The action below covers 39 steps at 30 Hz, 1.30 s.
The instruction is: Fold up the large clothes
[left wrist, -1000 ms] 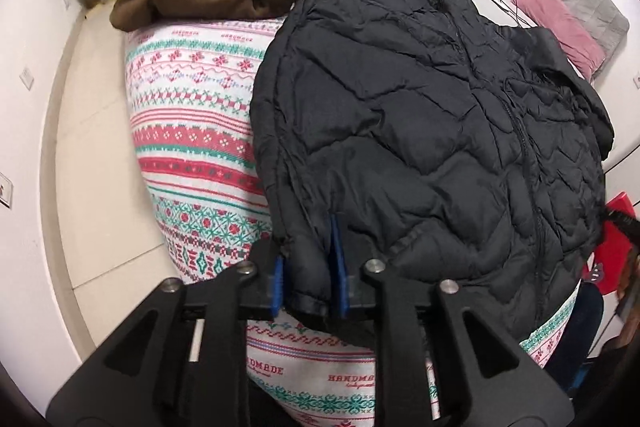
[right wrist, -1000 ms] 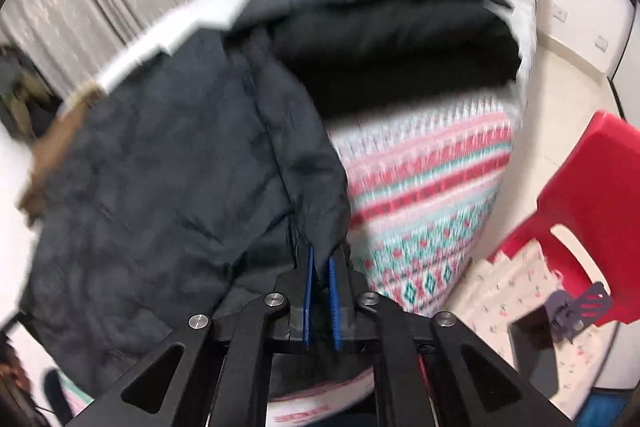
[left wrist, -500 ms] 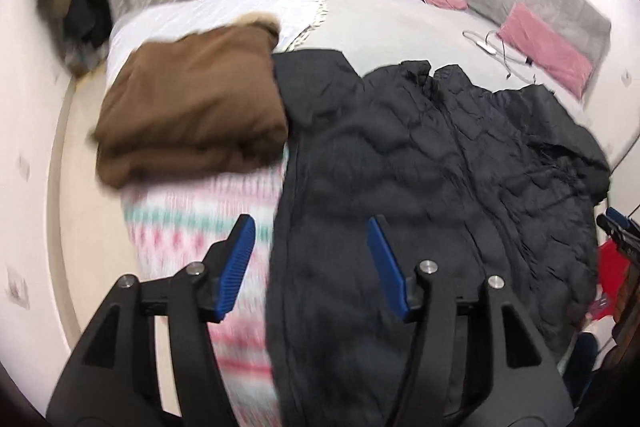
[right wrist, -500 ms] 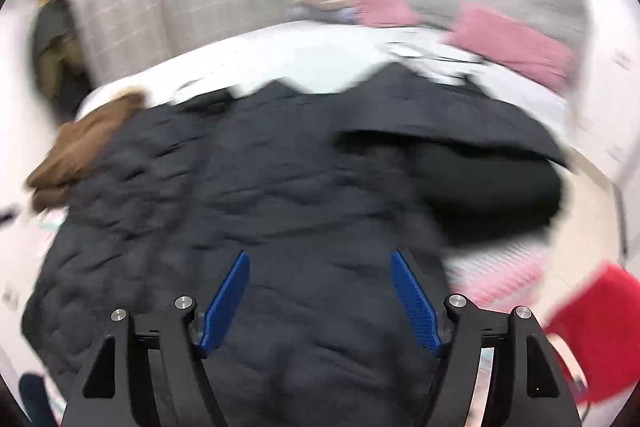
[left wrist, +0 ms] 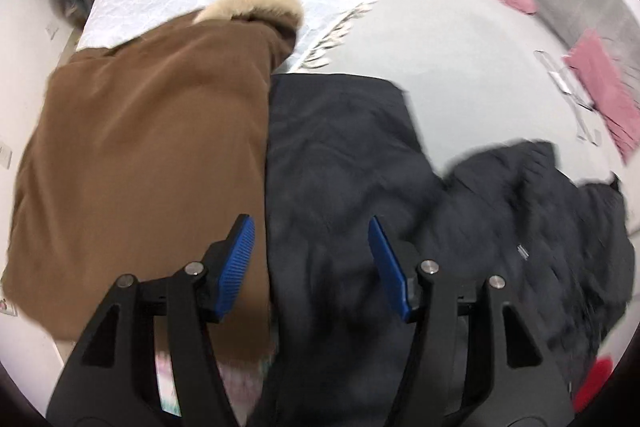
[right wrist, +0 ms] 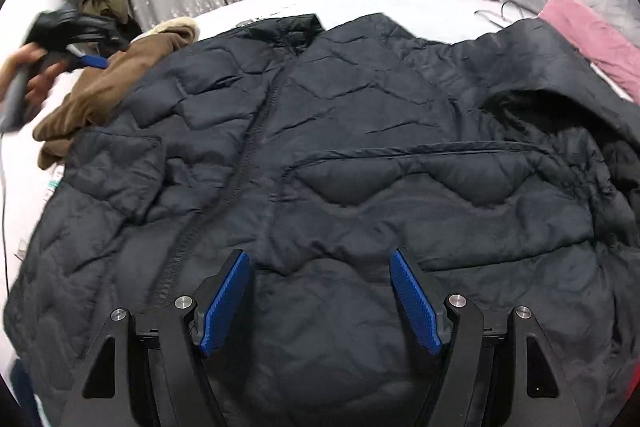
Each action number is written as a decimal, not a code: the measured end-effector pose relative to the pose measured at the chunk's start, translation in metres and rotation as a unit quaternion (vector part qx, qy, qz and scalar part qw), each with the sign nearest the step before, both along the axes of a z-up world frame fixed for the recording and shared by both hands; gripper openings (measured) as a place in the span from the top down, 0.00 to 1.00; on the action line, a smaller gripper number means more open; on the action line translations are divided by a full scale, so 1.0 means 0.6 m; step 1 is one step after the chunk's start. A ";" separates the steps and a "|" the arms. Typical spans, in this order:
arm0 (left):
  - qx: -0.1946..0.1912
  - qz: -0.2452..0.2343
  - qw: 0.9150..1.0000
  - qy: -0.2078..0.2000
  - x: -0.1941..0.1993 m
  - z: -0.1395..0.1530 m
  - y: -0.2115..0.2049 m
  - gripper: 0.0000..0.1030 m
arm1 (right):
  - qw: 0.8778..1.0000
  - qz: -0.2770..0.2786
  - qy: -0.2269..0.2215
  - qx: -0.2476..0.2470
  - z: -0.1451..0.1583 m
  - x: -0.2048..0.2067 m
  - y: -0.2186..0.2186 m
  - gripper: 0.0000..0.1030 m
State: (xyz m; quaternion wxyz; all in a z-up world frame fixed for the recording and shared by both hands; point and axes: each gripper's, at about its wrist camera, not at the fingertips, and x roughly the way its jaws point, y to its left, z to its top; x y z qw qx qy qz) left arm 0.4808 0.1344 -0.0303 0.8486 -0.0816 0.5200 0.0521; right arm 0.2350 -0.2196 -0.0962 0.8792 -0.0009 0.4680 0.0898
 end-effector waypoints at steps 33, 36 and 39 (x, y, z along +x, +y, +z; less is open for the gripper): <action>0.150 -0.380 0.877 -0.252 -0.434 0.009 -0.376 0.96 | 0.997 -0.047 0.002 0.054 -0.008 0.005 -0.036 0.28; 0.153 -0.425 0.869 -0.203 -0.463 -0.042 -0.420 0.91 | 0.996 -0.057 0.002 0.064 -0.005 0.004 -0.049 0.28; 0.091 -0.429 0.881 -0.178 -0.470 -0.038 -0.406 0.84 | 0.994 -0.079 0.000 0.077 -0.002 0.003 -0.079 0.28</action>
